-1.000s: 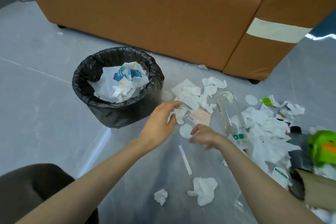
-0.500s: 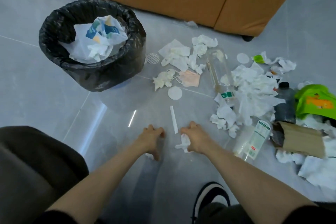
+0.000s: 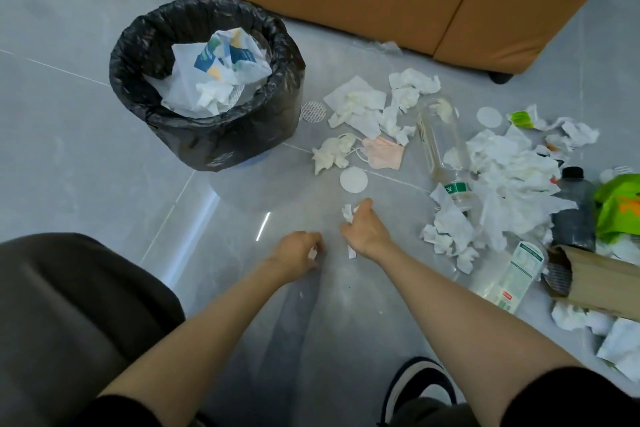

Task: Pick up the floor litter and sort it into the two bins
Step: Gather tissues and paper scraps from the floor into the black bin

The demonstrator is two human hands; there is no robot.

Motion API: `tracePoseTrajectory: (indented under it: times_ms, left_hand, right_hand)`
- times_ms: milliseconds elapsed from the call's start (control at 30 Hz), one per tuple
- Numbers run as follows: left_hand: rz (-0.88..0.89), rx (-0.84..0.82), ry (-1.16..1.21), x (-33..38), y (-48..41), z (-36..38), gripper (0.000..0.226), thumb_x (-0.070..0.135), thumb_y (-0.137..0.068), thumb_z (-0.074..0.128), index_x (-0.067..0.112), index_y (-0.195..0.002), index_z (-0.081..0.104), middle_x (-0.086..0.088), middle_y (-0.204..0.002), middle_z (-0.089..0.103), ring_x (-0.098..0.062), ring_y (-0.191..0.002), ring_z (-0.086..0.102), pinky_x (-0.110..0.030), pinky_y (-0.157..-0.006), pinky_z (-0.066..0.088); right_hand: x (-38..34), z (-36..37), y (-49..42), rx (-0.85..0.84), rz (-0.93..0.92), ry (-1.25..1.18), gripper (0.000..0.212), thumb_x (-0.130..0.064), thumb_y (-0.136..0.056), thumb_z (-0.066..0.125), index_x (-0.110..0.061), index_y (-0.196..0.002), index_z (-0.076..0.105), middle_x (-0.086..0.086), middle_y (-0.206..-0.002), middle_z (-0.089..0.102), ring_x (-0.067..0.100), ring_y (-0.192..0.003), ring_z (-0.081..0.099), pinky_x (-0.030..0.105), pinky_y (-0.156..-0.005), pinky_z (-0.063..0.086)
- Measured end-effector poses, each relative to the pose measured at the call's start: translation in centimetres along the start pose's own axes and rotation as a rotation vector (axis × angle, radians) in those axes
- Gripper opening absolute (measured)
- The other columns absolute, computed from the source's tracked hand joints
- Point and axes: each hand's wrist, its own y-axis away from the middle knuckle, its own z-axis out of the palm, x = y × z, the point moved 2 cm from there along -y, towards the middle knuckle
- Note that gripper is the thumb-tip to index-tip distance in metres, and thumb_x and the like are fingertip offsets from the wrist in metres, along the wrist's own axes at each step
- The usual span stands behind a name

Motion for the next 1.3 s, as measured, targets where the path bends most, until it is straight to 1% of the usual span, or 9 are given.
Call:
tracePoseTrajectory:
  times_ms: [133,333,533,633,733,833,967,1067,1300]
  left_hand:
    - [-0.022,0.150,0.126,0.2,0.0,-3.9,0.035,0.018,-0.083,0.066,0.017,-0.117,0.057,-0.008,-0.112,0.062,-0.024,-0.105,0.056,-0.026,-0.086,0.040]
    - [0.064,0.411,0.261,2.6,1.0,-12.6,0.041,0.021,-0.084,0.067,0.017,-0.123,0.056,0.000,-0.104,0.060,-0.021,-0.098,0.055,-0.016,-0.073,0.033]
    - [0.166,0.612,0.244,3.7,3.7,-20.0,0.035,0.022,-0.086,0.065,0.019,-0.120,0.055,0.002,-0.114,0.061,-0.014,-0.096,0.055,-0.018,-0.081,0.039]
    - [0.091,0.775,0.277,2.5,4.8,-23.3,0.030,0.024,-0.089,0.061,0.018,-0.119,0.056,0.001,-0.108,0.056,-0.015,-0.094,0.051,-0.020,-0.077,0.038]
    - [0.019,0.855,0.279,0.1,5.5,-25.2,0.031,0.025,-0.090,0.059,0.017,-0.120,0.055,-0.003,-0.099,0.057,-0.015,-0.076,0.045,-0.023,-0.065,0.032]
    - [-0.072,0.918,0.286,-2.7,5.6,-26.2,0.037,0.027,-0.090,0.061,0.017,-0.124,0.053,-0.006,-0.120,0.059,-0.021,-0.096,0.056,-0.028,-0.079,0.042]
    - [-0.154,0.877,0.454,-5.4,5.2,-26.3,0.058,0.027,-0.085,0.067,0.021,-0.136,0.039,-0.010,-0.133,0.048,-0.026,-0.094,0.064,-0.042,-0.087,0.053]
    - [-0.151,0.823,0.488,-6.5,5.2,-26.5,0.074,0.023,-0.084,0.068,0.019,-0.145,0.027,-0.011,-0.144,0.039,-0.026,-0.127,0.045,-0.041,-0.106,0.039]
    - [-0.064,0.779,0.245,-5.4,5.5,-26.2,0.069,0.017,-0.092,0.057,0.013,-0.149,0.017,-0.006,-0.156,0.019,-0.018,-0.145,0.012,-0.032,-0.116,0.017]
  right_hand:
    - [0.9,1.3,-0.3,0.002,0.080,-0.018,0.045,-0.025,-0.084,0.061,-0.005,-0.116,0.037,0.016,-0.122,0.051,0.034,-0.112,0.054,0.037,-0.089,0.044]
    - [1.3,2.0,0.0,0.115,0.065,0.136,0.031,-0.014,-0.095,0.045,-0.006,-0.124,0.053,0.016,-0.131,0.042,0.032,-0.117,0.050,0.034,-0.100,0.037]
    - [-5.2,-3.5,-0.4,0.279,-0.004,-0.502,0.014,-0.016,-0.094,0.048,-0.009,-0.105,0.049,0.016,-0.109,0.063,0.029,-0.097,0.057,0.028,-0.072,0.037]
    - [-12.1,-8.2,-0.9,0.282,-0.079,-0.757,0.031,-0.016,-0.087,0.058,-0.006,-0.116,0.053,0.008,-0.122,0.058,0.024,-0.107,0.052,0.027,-0.082,0.038]
    - [-18.7,-11.3,-1.9,0.121,-0.171,-0.840,0.023,-0.017,-0.084,0.059,-0.009,-0.105,0.061,0.006,-0.116,0.061,0.024,-0.095,0.055,0.032,-0.076,0.044]
    - [-23.7,-12.3,-2.6,0.040,-0.248,-0.772,0.010,-0.011,-0.079,0.061,-0.011,-0.089,0.058,0.012,-0.100,0.065,0.020,-0.072,0.052,0.026,-0.055,0.038]
    - [-27.8,-11.1,-2.8,-0.061,-0.281,-0.707,0.062,-0.026,-0.075,0.071,-0.010,-0.129,0.043,0.008,-0.122,0.057,0.025,-0.106,0.058,0.037,-0.083,0.052]
    - [-29.3,-10.6,-2.2,-0.160,-0.315,-0.690,0.081,-0.038,-0.071,0.076,-0.014,-0.138,0.036,0.007,-0.136,0.049,0.025,-0.113,0.056,0.042,-0.091,0.052]
    - [-29.4,-11.9,-1.5,-0.172,-0.373,-0.571,0.061,-0.033,-0.096,0.049,-0.020,-0.149,0.019,-0.001,-0.155,0.021,0.024,-0.138,0.029,0.045,-0.100,0.039]
